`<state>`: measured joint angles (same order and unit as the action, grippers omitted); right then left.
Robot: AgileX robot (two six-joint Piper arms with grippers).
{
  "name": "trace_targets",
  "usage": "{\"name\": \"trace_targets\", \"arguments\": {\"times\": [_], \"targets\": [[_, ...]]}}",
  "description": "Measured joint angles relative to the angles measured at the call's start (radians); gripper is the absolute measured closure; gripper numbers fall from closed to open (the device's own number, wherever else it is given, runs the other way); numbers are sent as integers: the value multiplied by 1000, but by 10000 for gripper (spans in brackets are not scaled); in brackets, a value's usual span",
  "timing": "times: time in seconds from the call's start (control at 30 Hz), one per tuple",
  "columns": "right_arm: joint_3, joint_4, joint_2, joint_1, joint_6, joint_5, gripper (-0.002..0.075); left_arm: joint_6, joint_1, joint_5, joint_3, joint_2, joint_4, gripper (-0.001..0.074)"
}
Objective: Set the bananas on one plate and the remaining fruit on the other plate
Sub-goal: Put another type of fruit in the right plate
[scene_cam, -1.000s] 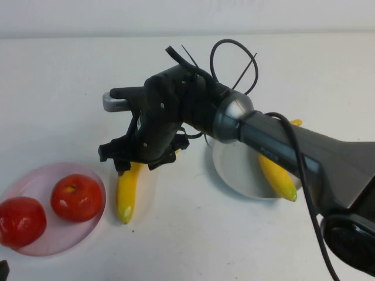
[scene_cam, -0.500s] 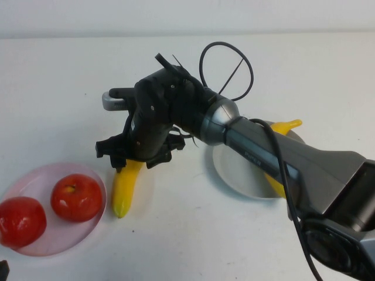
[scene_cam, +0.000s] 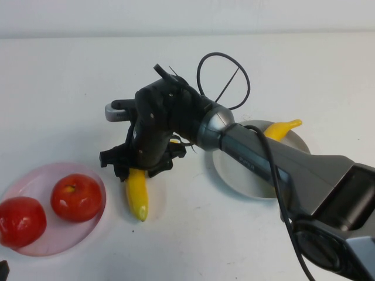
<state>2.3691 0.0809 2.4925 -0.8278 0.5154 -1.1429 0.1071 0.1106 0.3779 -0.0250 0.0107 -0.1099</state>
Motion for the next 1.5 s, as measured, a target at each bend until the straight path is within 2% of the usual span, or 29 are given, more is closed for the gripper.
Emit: {"name": "trace_targets", "arguments": {"times": [0.13, 0.33, 0.63, 0.9, 1.17, 1.27, 1.4, 1.5], "targets": [[2, 2, 2, 1, -20, -10, 279, 0, 0, 0, 0, 0, 0, 736], [2, 20, -3, 18, -27, -52, 410, 0, 0, 0, 0, 0, 0, 736], [-20, -62, -142, 87, -45, -92, 410, 0, 0, 0, 0, 0, 0, 736], [-252, -114, -294, 203, -30, -92, 410, 0, 0, 0, 0, 0, 0, 736], [-415, -121, -310, 283, -21, -92, 410, 0, 0, 0, 0, 0, 0, 736], [-417, -119, -310, 285, -40, -92, 372, 0, 0, 0, 0, 0, 0, 736], [-418, -114, -312, 289, -63, -90, 226, 0, 0, 0, 0, 0, 0, 736], [-418, -114, -312, 289, -67, -90, 197, 0, 0, 0, 0, 0, 0, 736]]}}
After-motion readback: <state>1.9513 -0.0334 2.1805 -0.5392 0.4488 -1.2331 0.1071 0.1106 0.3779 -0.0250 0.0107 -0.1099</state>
